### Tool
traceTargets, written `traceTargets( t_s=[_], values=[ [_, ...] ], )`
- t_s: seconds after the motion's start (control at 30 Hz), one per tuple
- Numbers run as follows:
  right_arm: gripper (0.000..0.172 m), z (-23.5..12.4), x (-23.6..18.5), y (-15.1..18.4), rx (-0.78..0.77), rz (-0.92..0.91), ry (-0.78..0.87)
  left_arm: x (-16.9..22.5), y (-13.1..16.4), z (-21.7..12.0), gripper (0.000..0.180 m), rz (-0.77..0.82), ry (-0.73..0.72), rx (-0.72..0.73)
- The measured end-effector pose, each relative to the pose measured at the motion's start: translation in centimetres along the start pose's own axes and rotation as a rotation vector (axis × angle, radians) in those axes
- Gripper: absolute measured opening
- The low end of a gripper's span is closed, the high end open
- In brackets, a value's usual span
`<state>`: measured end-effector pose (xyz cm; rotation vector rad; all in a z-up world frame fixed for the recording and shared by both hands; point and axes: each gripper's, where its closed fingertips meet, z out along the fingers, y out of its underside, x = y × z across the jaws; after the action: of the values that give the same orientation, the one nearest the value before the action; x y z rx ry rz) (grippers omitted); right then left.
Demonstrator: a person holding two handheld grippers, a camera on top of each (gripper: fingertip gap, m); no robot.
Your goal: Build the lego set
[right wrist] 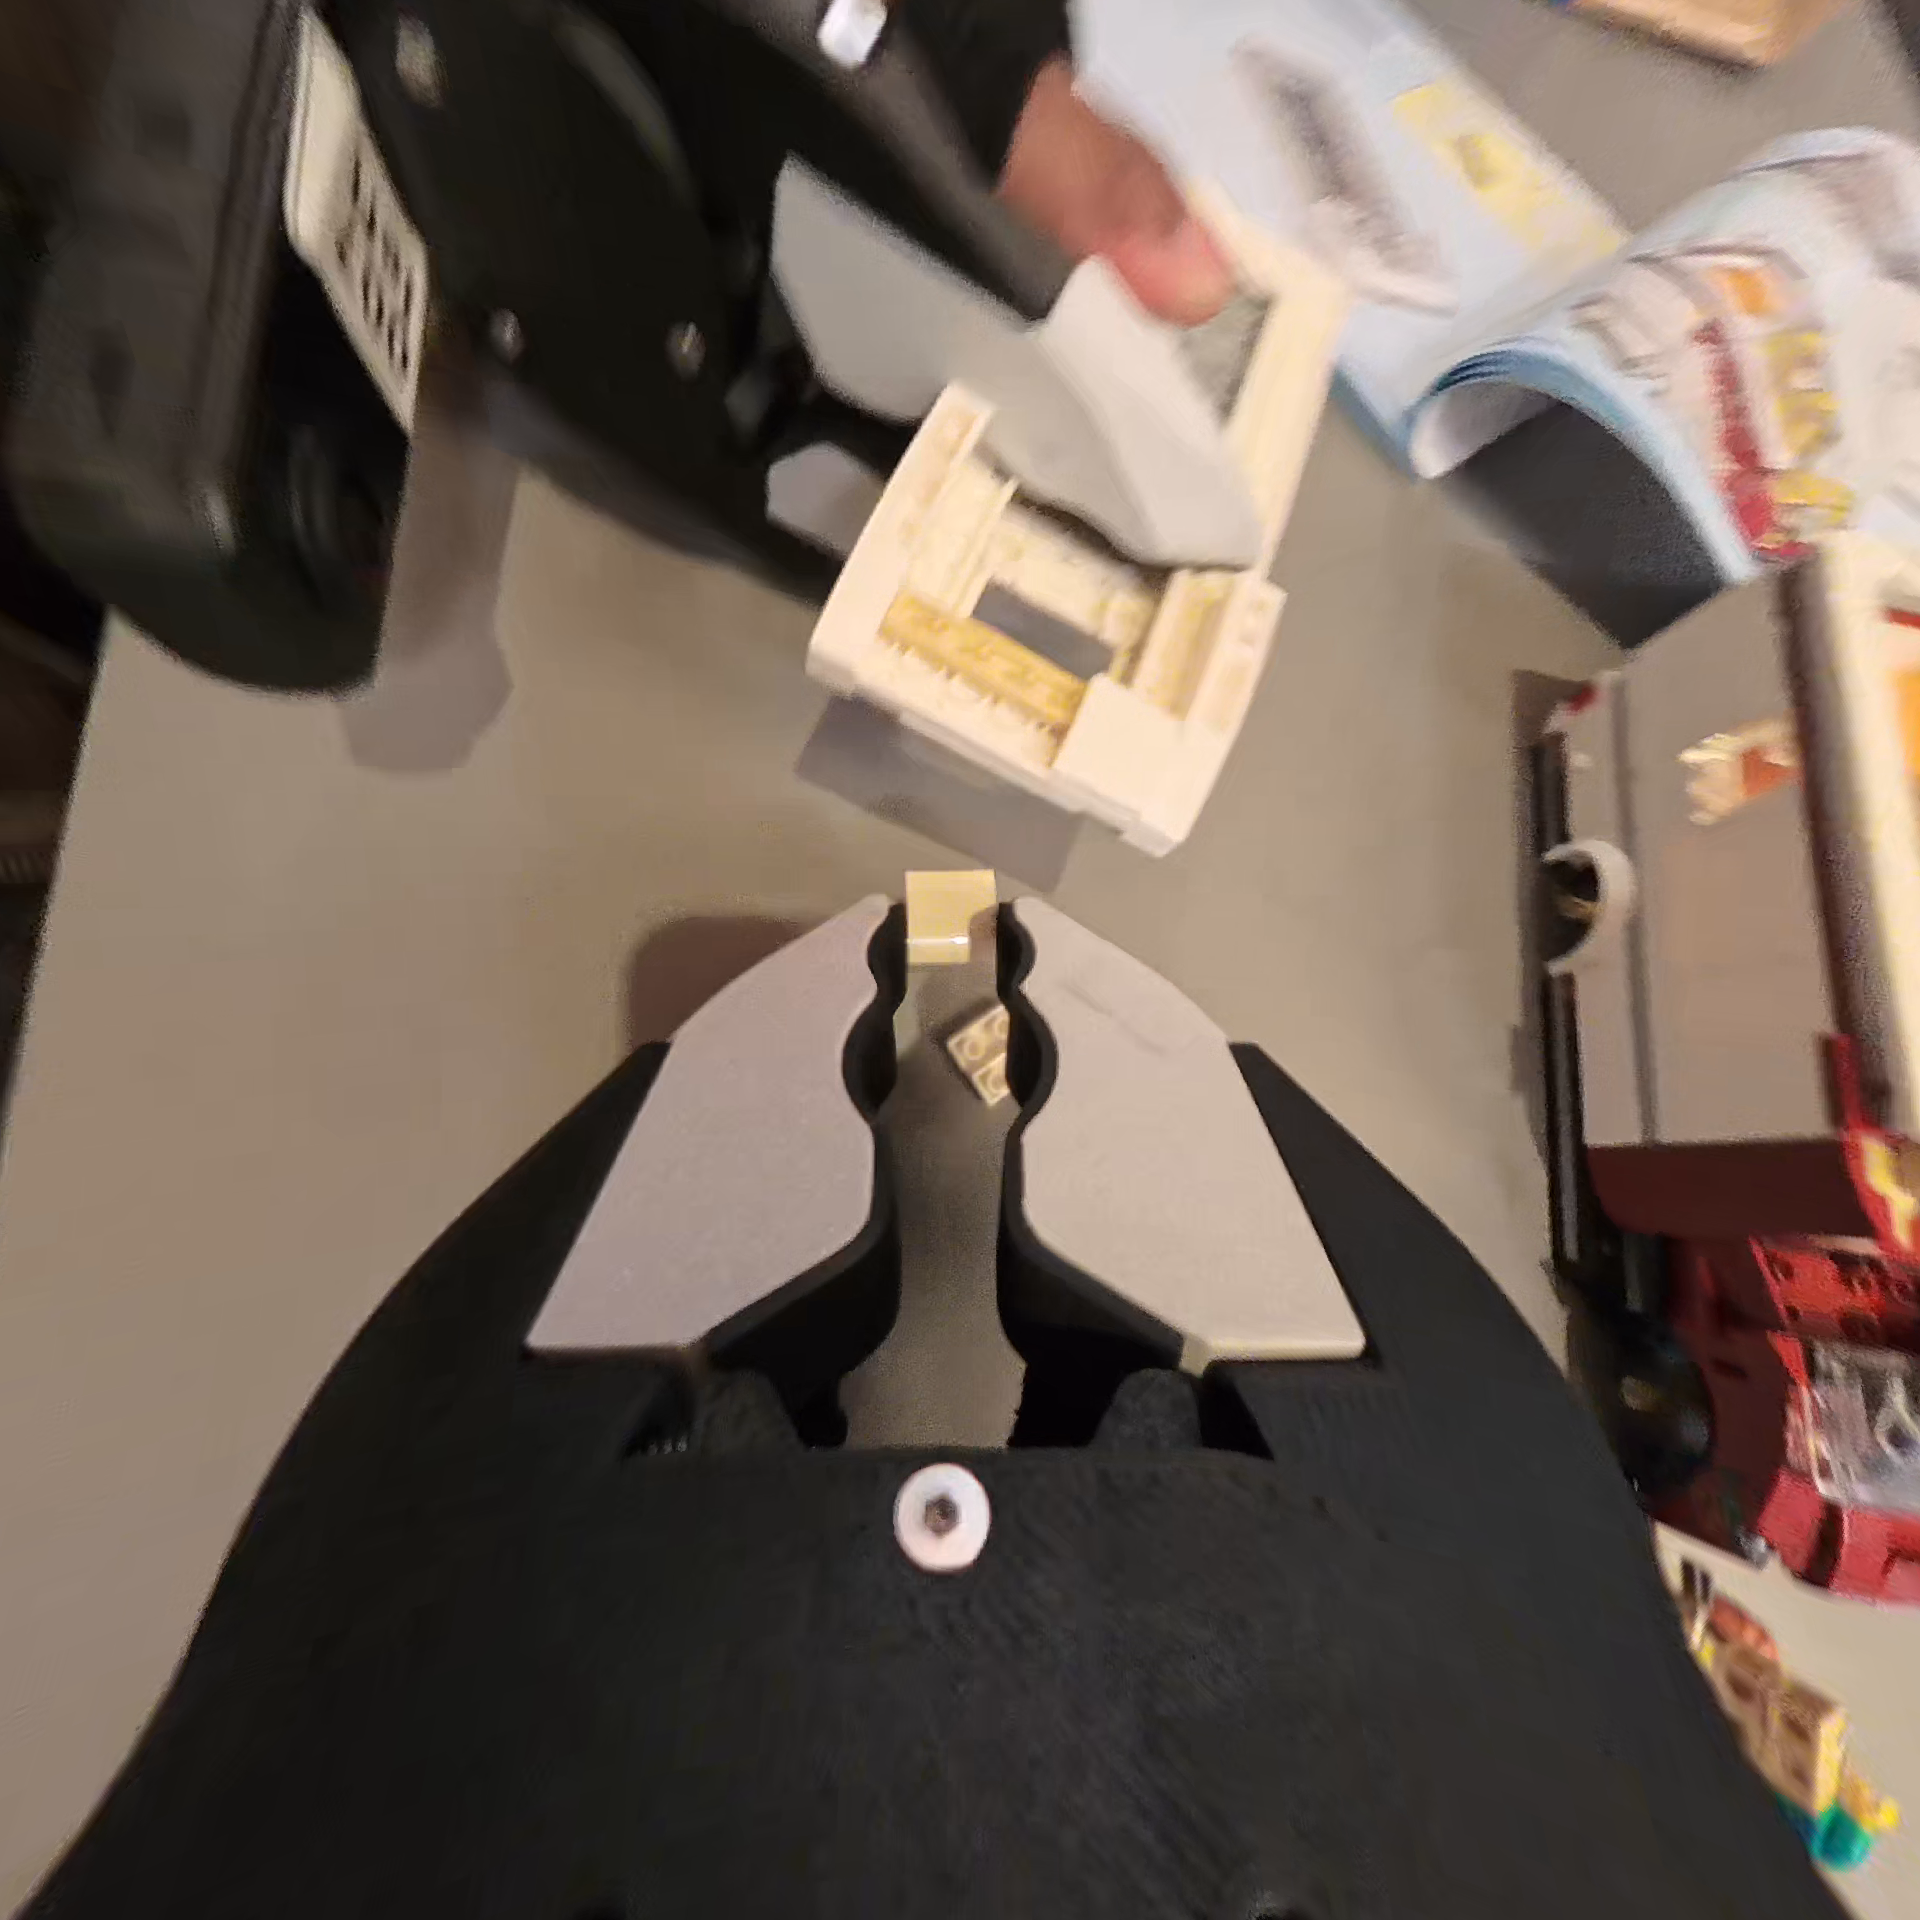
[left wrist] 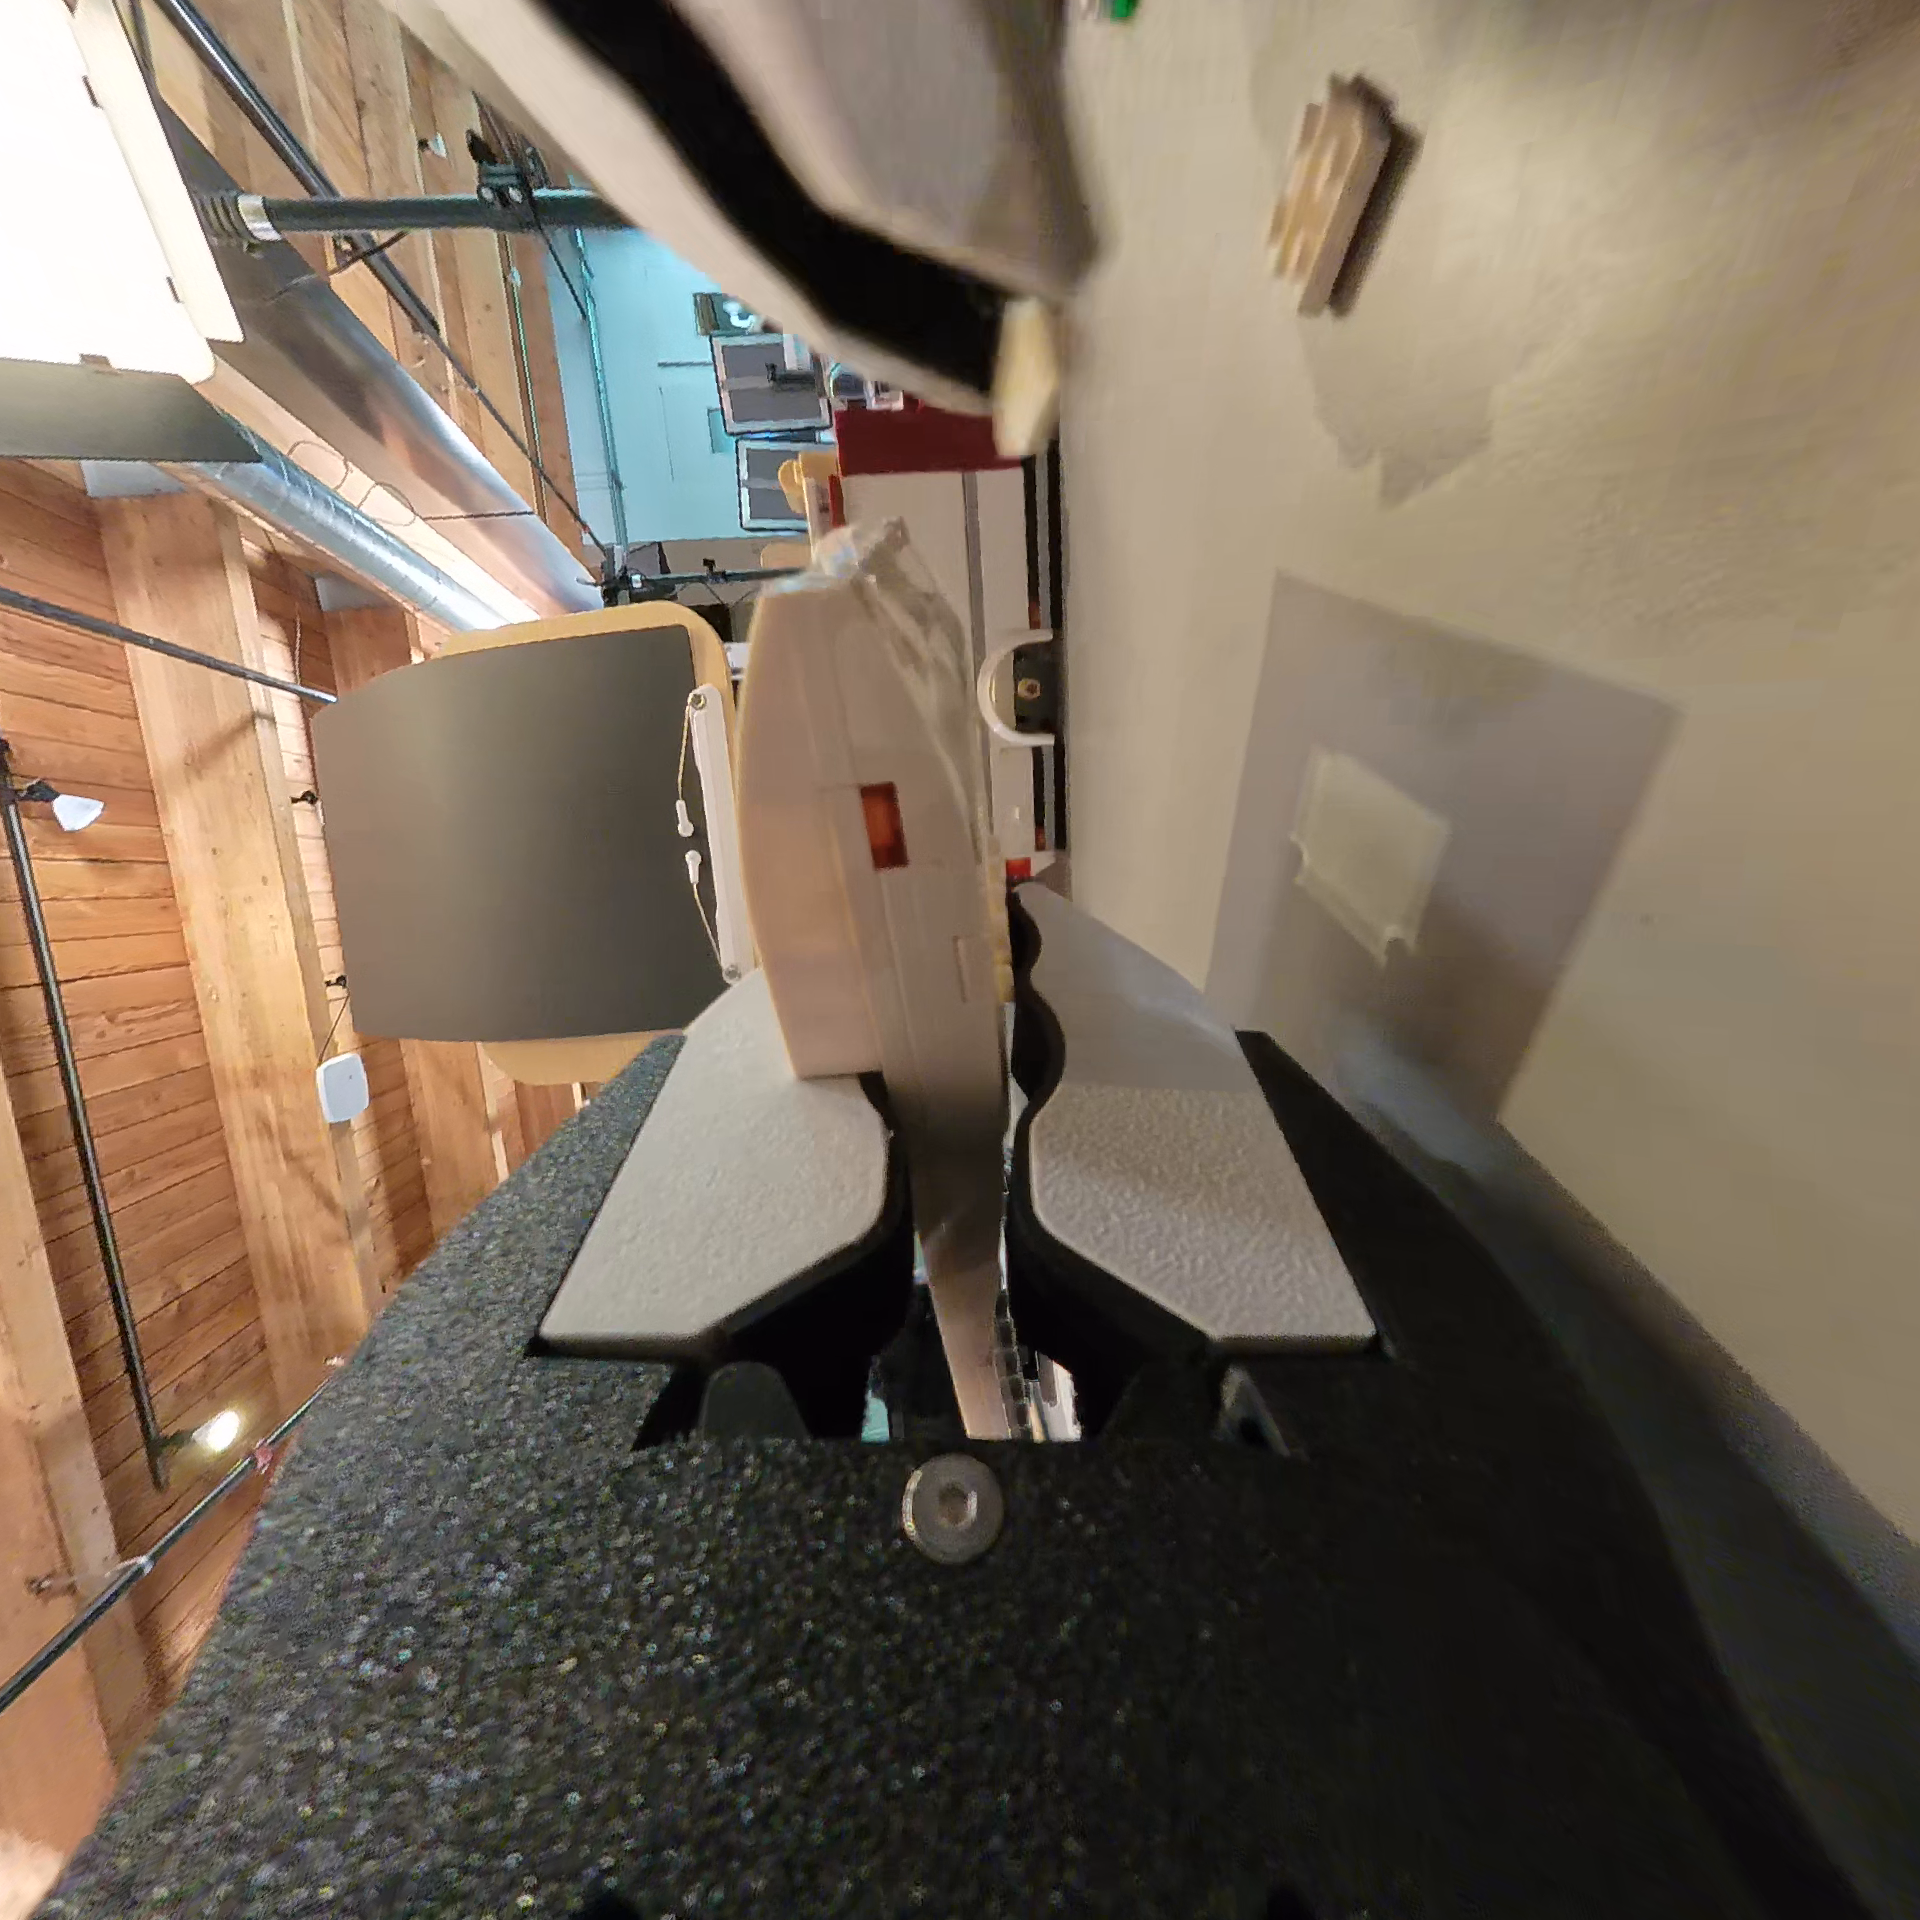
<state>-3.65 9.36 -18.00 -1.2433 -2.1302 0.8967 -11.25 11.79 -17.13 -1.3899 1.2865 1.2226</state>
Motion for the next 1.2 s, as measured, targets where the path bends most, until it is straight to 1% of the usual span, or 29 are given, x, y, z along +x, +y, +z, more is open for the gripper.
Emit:
traceTargets(
  t_s=[0.13, 0.2, 0.43, 0.63, 0.83, 0.9, 0.97, 1.1, 1.2],
  values=[
    [0.016, -1.8, 1.4, -3.3, 0.143, 0.190, 0.082, 0.1, 0.2, 0.1, 0.015, -0.008, 0.008, -0.023],
    [0.016, -1.7, 1.4, -4.0, 0.152, 0.231, 0.094, 0.3, 0.0, 0.1, 0.015, -0.005, 0.014, -0.019],
    [0.016, -0.1, 1.1, -3.6, 0.077, 0.228, 0.147, 0.1, -0.2, -0.2, 0.015, -0.006, 0.004, -0.020],
    [0.018, 0.0, 1.3, -3.6, 0.070, 0.211, 0.186, 0.2, -0.2, -0.3, 0.015, -0.011, 0.012, -0.018],
    [0.027, -0.1, 1.2, -4.1, 0.113, 0.170, 0.173, 0.1, -0.2, -0.3, 0.015, -0.026, 0.016, -0.017],
    [0.030, -0.4, 0.9, -4.4, 0.139, 0.093, 0.164, 0.1, -0.2, -0.3, 0.015, -0.028, 0.017, -0.015],
    [0.035, -0.7, 0.7, -4.5, 0.158, -0.062, 0.186, 0.1, -0.2, -0.3, 0.015, -0.027, 0.019, -0.014],
    [0.047, -0.7, 1.0, -3.2, 0.106, -0.462, 0.336, 0.1, -0.3, -0.4, 0.015, -0.031, 0.018, -0.006],
    [0.048, -0.5, 1.3, -2.9, 0.083, -0.717, 0.471, 0.0, -0.4, -0.4, 0.015, -0.030, 0.016, -0.003]
  ],
)
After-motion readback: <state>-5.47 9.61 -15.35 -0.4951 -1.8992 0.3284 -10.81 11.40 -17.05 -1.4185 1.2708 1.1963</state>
